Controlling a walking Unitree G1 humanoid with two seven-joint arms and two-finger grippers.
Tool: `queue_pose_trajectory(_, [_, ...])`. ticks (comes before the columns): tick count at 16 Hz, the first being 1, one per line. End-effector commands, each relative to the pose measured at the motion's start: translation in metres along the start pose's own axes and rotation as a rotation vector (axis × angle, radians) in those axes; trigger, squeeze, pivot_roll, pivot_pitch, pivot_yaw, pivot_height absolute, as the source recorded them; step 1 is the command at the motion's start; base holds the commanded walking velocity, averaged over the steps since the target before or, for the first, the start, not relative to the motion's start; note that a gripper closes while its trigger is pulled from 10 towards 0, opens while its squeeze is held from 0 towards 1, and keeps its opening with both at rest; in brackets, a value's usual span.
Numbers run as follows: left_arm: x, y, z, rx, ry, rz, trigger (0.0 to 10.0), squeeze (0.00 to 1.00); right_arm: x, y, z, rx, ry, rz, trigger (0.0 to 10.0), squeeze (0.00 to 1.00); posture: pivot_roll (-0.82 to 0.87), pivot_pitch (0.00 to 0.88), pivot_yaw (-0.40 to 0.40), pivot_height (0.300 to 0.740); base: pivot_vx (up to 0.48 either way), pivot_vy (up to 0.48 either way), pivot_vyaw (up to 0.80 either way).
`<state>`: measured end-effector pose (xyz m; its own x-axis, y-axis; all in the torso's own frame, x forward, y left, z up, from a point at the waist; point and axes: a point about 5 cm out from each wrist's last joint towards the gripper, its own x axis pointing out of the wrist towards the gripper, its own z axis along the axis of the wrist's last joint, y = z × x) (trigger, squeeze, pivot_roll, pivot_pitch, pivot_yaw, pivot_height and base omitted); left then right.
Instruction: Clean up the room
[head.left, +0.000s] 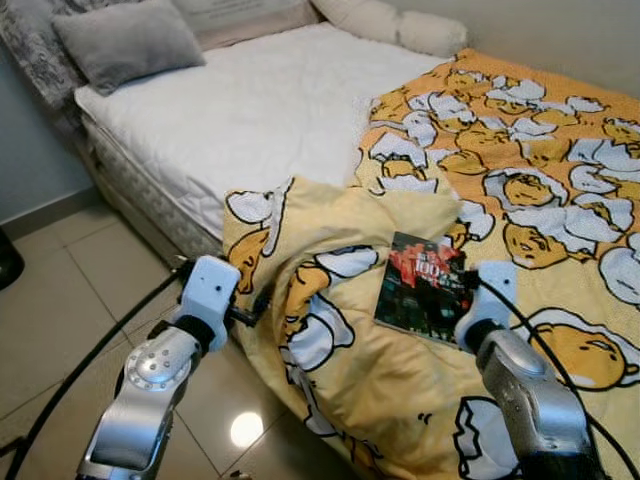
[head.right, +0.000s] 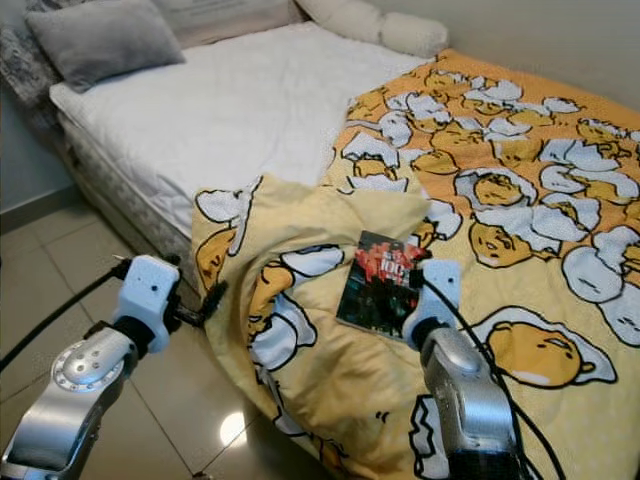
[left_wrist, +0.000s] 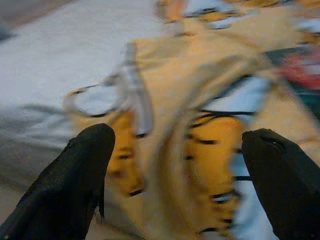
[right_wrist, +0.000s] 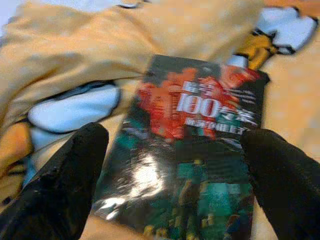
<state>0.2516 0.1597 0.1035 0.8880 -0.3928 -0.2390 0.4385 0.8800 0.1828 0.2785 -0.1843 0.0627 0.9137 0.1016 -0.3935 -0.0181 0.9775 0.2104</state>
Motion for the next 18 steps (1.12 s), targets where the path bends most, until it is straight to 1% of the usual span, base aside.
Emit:
queue_pose_trajectory(1, [0.001, -0.004, 0.006, -0.010, -0.032, -0.061, 10.0, 0.69, 0.003, -0.007, 0.002, 0.039, -0.009, -0.027, 10.0, 1.00, -0.06, 0.000, -0.020, 0.740, 0.000, 0.000, 0.00])
queue_pose_trajectory(2, [0.001, -0.006, 0.009, -0.036, -0.043, -0.116, 10.0, 0.69, 0.009, -0.008, 0.002, 0.078, 0.003, -0.025, 10.0, 1.00, -0.06, 0.000, -0.021, 0.740, 0.000, 0.000, 0.00])
queue_pose_trajectory(3, [0.003, -0.011, 0.013, -0.036, -0.038, -0.243, 10.0, 0.69, 0.024, -0.013, -0.001, 0.133, 0.051, -0.018, 10.0, 1.00, -0.06, 0.000, -0.017, 0.740, 0.000, 0.000, 0.00])
queue_pose_trajectory(4, [0.003, -0.015, 0.014, -0.018, -0.025, -0.331, 10.0, 0.69, 0.033, -0.018, -0.002, 0.162, 0.083, -0.027, 10.0, 1.00, -0.06, 0.000, -0.016, 0.740, 0.000, 0.000, 0.00])
queue_pose_trajectory(6, [0.004, -0.017, 0.016, 0.002, -0.018, -0.380, 10.0, 0.69, 0.038, -0.026, -0.004, 0.190, 0.111, -0.040, 10.0, 1.00, -0.06, 0.000, -0.012, 0.740, 0.000, 0.000, 0.00])
queue_pose_trajectory(7, [0.004, -0.017, 0.017, 0.005, -0.018, -0.386, 10.0, 0.69, 0.040, -0.028, -0.004, 0.202, 0.123, -0.043, 10.0, 1.00, -0.06, 0.000, -0.012, 0.740, 0.000, 0.000, 0.00])
queue_pose_trajectory(8, [0.005, -0.017, 0.019, 0.008, -0.020, -0.400, 10.0, 0.69, 0.040, -0.036, -0.007, 0.206, 0.144, -0.068, 10.0, 1.00, -0.05, 0.000, -0.015, 0.740, 0.000, 0.000, 0.00])
queue_pose_trajectory(9, [0.005, -0.017, 0.021, 0.007, -0.019, -0.418, 10.0, 0.69, 0.039, -0.047, -0.008, 0.220, 0.156, -0.106, 10.0, 1.00, -0.05, 0.000, -0.016, 0.740, 0.000, 0.000, 0.00])
queue_pose_trajectory(11, [0.002, -0.018, 0.020, 0.004, -0.011, -0.432, 10.0, 0.69, 0.038, -0.057, -0.008, 0.250, 0.157, -0.129, 10.0, 1.00, -0.05, 0.000, -0.011, 0.740, 0.000, 0.000, 0.00])
queue_pose_trajectory(12, [-0.001, -0.018, 0.017, 0.003, 0.000, -0.437, 10.0, 0.69, 0.036, -0.064, -0.008, 0.299, 0.156, -0.149, 10.0, 1.00, -0.05, 0.000, -0.006, 0.740, 0.000, 0.000, 0.00])
queue_pose_trajectory(14, [-0.003, -0.018, 0.016, 0.003, 0.009, -0.441, 10.0, 0.69, 0.034, -0.069, -0.012, 0.366, 0.166, -0.152, 10.0, 1.00, -0.05, 0.000, -0.003, 0.740, 0.000, 0.000, 0.00])
queue_pose_trajectory(15, [-0.003, -0.017, 0.016, 0.002, 0.010, -0.441, 10.0, 0.69, 0.033, -0.068, -0.015, 0.389, 0.181, -0.140, 10.0, 1.00, -0.05, 0.000, 0.003, 0.740, 0.000, 0.000, 0.00])
queue_pose_trajectory(16, [-0.004, -0.017, 0.016, 0.000, 0.012, -0.444, 10.0, 0.69, 0.032, -0.067, -0.020, 0.436, 0.203, -0.101, 10.0, 0.28, -0.05, 0.000, 0.006, 0.740, 0.000, 0.000, 0.00])
queue_pose_trajectory(17, [-0.004, -0.016, 0.017, 0.003, 0.015, -0.447, 10.0, 0.69, 0.031, -0.065, -0.022, 0.482, 0.211, -0.062, 10.0, 0.00, -0.05, 0.000, 0.007, 0.740, 0.000, 0.000, 0.00])
queue_pose_trajectory(18, [-0.004, -0.015, 0.017, 0.006, 0.017, -0.447, 10.0, 0.69, 0.030, -0.064, -0.023, 0.523, 0.210, -0.026, 10.0, 0.00, -0.04, 0.000, 0.008, 0.740, 0.000, 0.000, 0.00])
